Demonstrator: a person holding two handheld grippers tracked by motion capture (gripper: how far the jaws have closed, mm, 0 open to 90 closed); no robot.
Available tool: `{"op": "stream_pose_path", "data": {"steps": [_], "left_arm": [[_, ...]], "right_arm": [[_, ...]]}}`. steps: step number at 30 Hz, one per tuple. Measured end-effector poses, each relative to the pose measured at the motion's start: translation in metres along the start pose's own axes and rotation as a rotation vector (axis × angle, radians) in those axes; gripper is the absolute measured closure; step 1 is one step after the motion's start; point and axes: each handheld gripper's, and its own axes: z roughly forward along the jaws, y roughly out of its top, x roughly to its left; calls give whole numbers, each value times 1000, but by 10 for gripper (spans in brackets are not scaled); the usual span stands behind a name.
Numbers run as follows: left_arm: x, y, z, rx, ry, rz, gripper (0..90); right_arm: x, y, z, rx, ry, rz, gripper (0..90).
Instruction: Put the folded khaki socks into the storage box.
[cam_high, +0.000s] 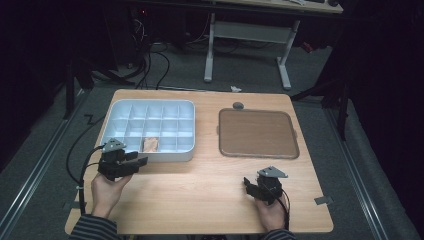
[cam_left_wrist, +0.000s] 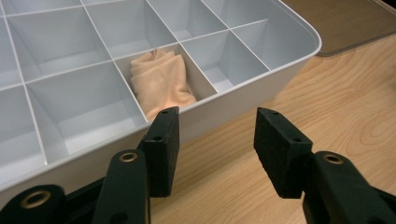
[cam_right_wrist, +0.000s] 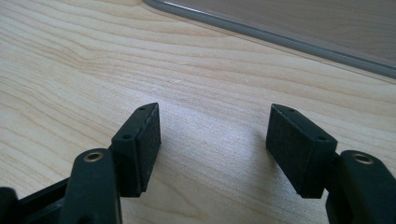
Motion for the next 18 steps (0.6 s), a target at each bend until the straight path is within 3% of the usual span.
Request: {"op": "stream_pose_path", "data": {"steps": [18], "left_arm": [[-6,-13,5,8,-23,-15,485]], "right_arm": [[0,0,0,0,0,0,356]]}}
